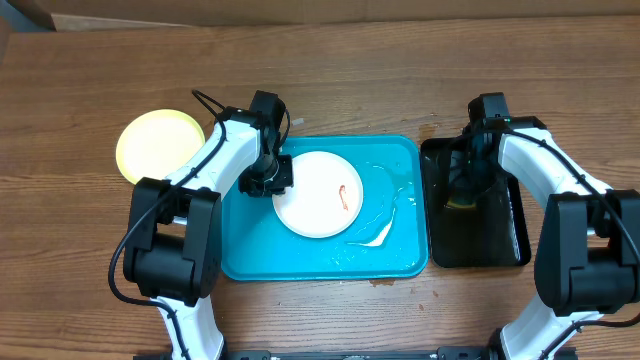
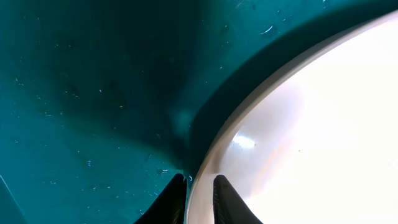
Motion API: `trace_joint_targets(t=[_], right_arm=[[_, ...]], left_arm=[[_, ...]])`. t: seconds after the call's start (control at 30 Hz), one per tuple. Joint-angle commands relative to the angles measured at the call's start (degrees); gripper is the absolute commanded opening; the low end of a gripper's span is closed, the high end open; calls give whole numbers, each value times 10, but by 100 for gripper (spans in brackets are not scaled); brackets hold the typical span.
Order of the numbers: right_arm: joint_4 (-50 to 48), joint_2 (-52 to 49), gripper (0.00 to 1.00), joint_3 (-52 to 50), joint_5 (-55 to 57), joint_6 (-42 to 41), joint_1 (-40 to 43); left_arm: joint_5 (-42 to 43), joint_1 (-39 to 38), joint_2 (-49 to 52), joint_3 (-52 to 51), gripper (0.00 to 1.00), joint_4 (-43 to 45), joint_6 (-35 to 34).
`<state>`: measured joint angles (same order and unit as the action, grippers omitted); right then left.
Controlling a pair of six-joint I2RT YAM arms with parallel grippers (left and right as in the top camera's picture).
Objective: Clean dirty plates on tray and stack at the side
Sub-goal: 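Rub the held sponge in the black tray water with the right gripper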
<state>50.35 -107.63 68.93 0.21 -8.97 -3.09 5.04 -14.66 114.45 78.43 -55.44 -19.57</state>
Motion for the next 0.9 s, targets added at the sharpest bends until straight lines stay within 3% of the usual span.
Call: trace_joint_targets(t=[0.0, 0.17, 0.3, 0.5, 0.8, 0.87], right_arm=[[-10, 8, 4, -3, -3, 0, -1], [-4, 8, 4, -3, -3, 0, -1], [-8, 8, 4, -3, -3, 0, -1], [4, 8, 4, 17, -3, 0, -1], [157, 8, 4, 150, 43, 4, -3], [170, 8, 4, 173, 47, 5, -3]], left_arm=[[-6, -4, 6, -5, 25, 2, -8], [-6, -4, 6, -14, 25, 5, -8], [-6, -4, 6, -18, 4, 7, -8], [-6, -4, 6, -18, 4, 7, -8], [-5, -4, 6, -18, 4, 7, -8], [-6, -4, 6, -18, 13, 8, -8]])
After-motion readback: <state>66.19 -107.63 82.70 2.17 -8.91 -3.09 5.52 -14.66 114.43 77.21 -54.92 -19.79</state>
